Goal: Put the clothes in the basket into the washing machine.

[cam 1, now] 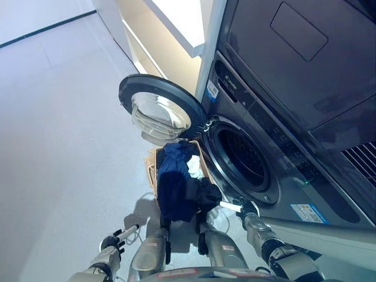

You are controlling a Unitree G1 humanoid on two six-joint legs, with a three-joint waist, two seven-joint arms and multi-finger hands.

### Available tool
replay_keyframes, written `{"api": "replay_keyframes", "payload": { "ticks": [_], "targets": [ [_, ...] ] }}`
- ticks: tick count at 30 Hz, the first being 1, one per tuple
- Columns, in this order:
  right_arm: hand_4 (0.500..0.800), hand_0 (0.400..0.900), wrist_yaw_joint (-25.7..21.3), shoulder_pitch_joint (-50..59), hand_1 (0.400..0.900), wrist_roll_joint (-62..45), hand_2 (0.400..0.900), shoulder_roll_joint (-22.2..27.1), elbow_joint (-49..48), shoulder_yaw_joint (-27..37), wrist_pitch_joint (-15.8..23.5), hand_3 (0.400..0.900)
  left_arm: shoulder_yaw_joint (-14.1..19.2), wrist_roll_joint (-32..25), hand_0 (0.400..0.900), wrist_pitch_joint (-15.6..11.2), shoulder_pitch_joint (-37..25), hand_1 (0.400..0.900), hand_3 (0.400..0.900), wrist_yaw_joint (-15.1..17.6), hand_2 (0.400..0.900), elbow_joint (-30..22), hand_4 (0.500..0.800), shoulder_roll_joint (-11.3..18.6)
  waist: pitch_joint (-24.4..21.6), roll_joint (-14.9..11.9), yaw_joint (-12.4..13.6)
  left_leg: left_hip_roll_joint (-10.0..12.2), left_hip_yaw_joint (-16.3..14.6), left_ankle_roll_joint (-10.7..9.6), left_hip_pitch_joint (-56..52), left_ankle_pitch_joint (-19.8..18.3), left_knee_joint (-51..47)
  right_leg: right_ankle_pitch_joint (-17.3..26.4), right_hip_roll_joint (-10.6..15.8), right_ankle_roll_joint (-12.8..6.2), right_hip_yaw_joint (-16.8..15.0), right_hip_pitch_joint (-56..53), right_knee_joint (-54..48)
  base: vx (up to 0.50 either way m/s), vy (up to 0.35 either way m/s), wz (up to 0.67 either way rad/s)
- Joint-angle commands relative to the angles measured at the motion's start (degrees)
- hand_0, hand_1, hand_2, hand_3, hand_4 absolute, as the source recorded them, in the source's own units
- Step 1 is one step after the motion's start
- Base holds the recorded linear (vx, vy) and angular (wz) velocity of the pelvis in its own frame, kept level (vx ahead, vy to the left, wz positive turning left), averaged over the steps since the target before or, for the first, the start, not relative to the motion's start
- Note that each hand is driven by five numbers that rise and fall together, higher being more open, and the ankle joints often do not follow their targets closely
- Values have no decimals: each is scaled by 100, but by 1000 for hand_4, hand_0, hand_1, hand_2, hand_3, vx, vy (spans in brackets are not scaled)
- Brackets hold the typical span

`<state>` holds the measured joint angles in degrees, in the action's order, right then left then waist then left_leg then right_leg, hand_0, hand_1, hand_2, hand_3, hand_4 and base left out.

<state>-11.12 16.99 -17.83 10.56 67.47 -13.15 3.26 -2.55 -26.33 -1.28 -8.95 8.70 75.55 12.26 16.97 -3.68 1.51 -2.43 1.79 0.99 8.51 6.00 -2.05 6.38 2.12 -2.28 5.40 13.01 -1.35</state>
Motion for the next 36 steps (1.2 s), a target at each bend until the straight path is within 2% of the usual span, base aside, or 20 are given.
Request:
{"api": "replay_keyframes", "payload": {
  "ticks": [1, 5, 11, 17, 21, 24, 28, 33, 36],
  "targets": [
    [800, 900, -121, 799, 900, 498, 900, 396, -541, -478, 224, 900, -124, -182, 900, -194, -526, 900, 900, 169, 900, 61, 800, -62, 252, 322, 26, -34, 30, -104, 211, -494, 349, -833, -69, -223, -99, 33, 865, -48, -49, 17],
    [800, 900, -290, 1492, 900, 906, 900, 617, -826, -885, 269, 900, -328, -311, 900, -316, -870, 900, 900, 274, 900, -208, 800, -2, 537, 341, 64, -31, 98, -139, 785, -442, 601, -851, -33, -208, -31, 563, 1136, -73, -24, 14],
    [800, 900, -498, 2600, 900, 1359, 900, 1022, -533, -1343, 236, 900, -597, -681, 900, -550, -1488, 900, 900, 434, 900, -610, 800, 171, 950, 415, 184, -104, 201, -216, 1743, -373, 1074, -948, 60, -190, 90, 1533, 1782, -71, 10, 19],
    [800, 900, -1077, 3476, 900, 1658, 900, 1316, -139, -1498, 228, 900, -719, -983, 900, -800, -2128, 900, 900, 718, 900, -905, 800, 303, 1282, 523, 261, -183, 264, -265, 2641, -365, 1475, -1039, 202, -188, 146, 2455, 2362, -48, 9, 16],
    [800, 900, -1343, 3624, 900, 1696, 900, 1319, 69, -1528, 203, 900, -773, -1162, 900, -916, -2406, 900, 900, 837, 900, -1125, 800, 354, 1283, 622, 291, -272, 271, -223, 3481, -530, 2109, -1148, 283, -161, 130, 3202, 2866, -25, 3, 7],
    [800, 900, -1436, 3542, 900, 1813, 900, 1256, 121, -1577, 154, 900, -764, -1251, 900, -1014, -2429, 900, 900, 933, 900, -1415, 800, 372, 1283, 699, 310, -317, 282, -186, 4020, -613, 2461, -1234, 344, -142, 114, 3732, 3244, -17, -12, 8],
    [800, 900, -1655, 3444, 900, 1976, 900, 1160, 236, -1597, 70, 900, -799, -1302, 900, -1063, -2464, 900, 900, 1023, 900, -1524, 800, 333, 1283, 770, 295, -364, 280, -170, 4502, -679, 2807, -1314, 401, -125, 59, 4225, 3613, -32, -10, 6],
    [800, 900, -1693, 3349, 900, 2103, 900, 1096, 632, -1595, -111, 900, -957, -1378, 900, -1146, -2420, 900, 900, 1063, 900, -1738, 800, 220, 1283, 956, 316, -421, 247, -156, 5118, -770, 3286, -1413, 501, -97, -43, 4883, 4165, -58, 16, 4],
    [800, 900, -1548, 3349, 900, 2135, 900, 1117, 725, -1602, -143, 900, -1019, -1407, 900, -1170, -2335, 900, 900, 1025, 900, -1875, 800, 172, 1283, 1025, 331, -440, 220, -153, 5307, -784, 3411, -1439, 537, -93, -74, 5117, 4363, -30, 5, 2]
  ]
}}
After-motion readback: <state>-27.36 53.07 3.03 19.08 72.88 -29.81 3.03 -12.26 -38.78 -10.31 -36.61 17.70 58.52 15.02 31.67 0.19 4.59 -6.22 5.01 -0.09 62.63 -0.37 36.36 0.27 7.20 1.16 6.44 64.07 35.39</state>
